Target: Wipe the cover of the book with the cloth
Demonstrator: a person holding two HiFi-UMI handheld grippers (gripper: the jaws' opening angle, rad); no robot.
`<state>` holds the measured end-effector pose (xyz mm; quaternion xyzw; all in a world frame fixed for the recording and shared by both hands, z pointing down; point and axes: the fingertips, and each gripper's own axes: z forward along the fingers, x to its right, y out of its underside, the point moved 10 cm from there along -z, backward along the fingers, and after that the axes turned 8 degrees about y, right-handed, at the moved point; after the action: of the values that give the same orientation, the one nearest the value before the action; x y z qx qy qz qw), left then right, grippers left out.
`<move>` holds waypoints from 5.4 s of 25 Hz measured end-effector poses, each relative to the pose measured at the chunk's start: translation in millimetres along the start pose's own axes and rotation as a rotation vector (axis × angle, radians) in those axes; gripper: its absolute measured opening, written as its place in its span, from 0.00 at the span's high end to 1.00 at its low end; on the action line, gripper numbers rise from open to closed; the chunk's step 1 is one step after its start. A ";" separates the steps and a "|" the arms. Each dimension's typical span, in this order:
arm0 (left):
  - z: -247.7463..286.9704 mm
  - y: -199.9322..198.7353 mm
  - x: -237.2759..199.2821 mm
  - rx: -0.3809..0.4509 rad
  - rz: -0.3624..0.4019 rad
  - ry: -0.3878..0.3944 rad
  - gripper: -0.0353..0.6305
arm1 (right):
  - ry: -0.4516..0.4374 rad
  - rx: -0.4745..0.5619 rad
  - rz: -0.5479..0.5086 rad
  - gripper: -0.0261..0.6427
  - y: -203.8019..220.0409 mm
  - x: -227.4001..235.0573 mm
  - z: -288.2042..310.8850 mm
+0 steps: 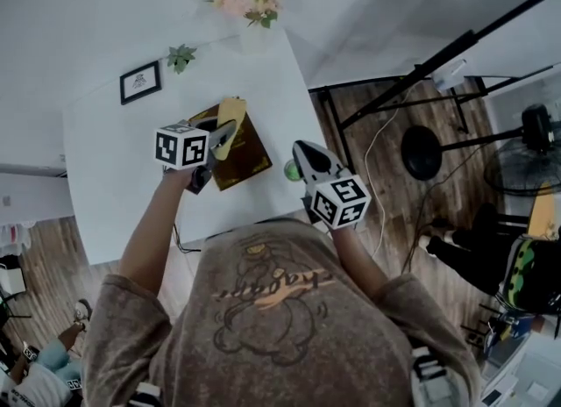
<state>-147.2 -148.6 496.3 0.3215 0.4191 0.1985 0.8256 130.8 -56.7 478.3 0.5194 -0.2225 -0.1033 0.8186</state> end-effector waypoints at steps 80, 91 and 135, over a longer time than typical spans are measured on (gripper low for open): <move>6.1 63.4 55.7 0.068 -0.106 -0.009 0.85 | -0.031 -0.021 0.008 0.95 -3.0 14.3 21.9; -69.9 36.7 -20.3 0.189 -0.131 -0.248 0.85 | -0.102 -0.042 -0.019 0.95 -7.6 -7.5 50.8; -10.0 13.9 -84.7 -0.025 0.019 -0.409 0.85 | 0.043 -0.038 0.030 0.95 4.2 15.7 19.3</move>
<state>-204.4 -185.7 549.4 0.3486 0.2373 0.1420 0.8955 135.2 -76.6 493.1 0.5026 -0.2107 -0.0842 0.8342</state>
